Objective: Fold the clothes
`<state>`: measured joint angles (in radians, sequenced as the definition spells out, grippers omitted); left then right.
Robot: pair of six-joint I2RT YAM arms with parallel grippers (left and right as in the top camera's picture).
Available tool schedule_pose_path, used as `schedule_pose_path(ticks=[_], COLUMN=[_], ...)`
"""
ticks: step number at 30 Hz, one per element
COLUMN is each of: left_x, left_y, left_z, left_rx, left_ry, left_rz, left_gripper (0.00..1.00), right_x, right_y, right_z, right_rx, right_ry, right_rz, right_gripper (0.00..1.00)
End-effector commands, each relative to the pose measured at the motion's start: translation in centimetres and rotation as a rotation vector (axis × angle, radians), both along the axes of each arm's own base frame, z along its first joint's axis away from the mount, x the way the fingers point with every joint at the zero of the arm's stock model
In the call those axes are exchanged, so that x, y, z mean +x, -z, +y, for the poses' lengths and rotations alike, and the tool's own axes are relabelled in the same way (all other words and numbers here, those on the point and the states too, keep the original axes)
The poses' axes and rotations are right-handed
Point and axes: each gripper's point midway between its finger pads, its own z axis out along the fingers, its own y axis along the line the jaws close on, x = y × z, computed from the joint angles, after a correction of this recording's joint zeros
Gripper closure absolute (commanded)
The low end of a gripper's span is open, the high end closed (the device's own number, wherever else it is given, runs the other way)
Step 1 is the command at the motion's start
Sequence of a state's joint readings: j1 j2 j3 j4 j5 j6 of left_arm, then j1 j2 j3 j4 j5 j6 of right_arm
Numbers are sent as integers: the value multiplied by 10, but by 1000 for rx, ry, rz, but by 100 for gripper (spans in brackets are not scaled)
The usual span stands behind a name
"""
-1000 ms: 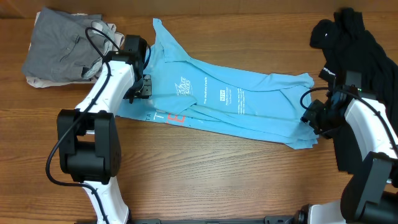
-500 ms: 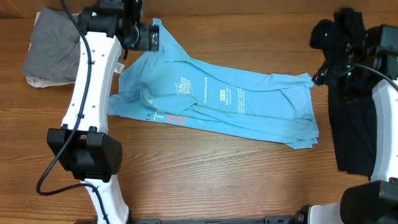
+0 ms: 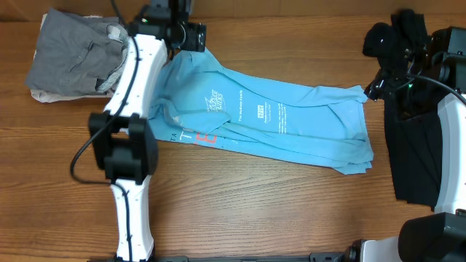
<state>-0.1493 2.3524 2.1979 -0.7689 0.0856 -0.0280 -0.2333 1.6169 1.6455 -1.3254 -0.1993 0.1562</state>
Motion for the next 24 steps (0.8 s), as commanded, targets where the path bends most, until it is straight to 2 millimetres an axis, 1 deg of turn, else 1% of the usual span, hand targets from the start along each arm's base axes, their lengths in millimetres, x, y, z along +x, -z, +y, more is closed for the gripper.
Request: schedule_pose_path(ticks=[1, 6, 7, 8, 11, 13, 17, 20, 22, 24], left_x=[11, 36, 44, 46, 51, 53, 59, 63, 67, 70], left_y=[35, 59, 68, 71, 90, 100, 110, 112, 114, 114], left_z=[1, 5, 4, 4, 4, 10, 18, 23, 29, 30], left_rx=[1, -18, -31, -36, -32, -9, -13, -25, -18, -19], left_ry=[-47, -121, -136, -141, -150, -172, -200, -219, -249, -254], left_rz=[23, -38, -57, -60, -59, -61, -76, -88, -105, -120], left_gripper=[15, 15, 16, 17, 17, 17, 17, 17, 16, 16], right_x=[2, 0, 0, 0, 0, 0, 0, 0, -1, -1], right_y=[-7, -5, -2, -1, -1, -1, -1, -1, 0, 0], right_z=[2, 2, 3, 3, 2, 2, 3, 3, 3, 3], right_rx=[-3, -1, 0, 0, 0, 0, 0, 1, 1, 2], right_ry=[-14, -14, -14, -14, -14, -14, -14, -14, -14, -14], right_rz=[-19, -12, -7, -6, -5, -6, -6, -5, -2, -1], right_gripper=[18, 18, 18, 18, 18, 18, 18, 18, 18, 18])
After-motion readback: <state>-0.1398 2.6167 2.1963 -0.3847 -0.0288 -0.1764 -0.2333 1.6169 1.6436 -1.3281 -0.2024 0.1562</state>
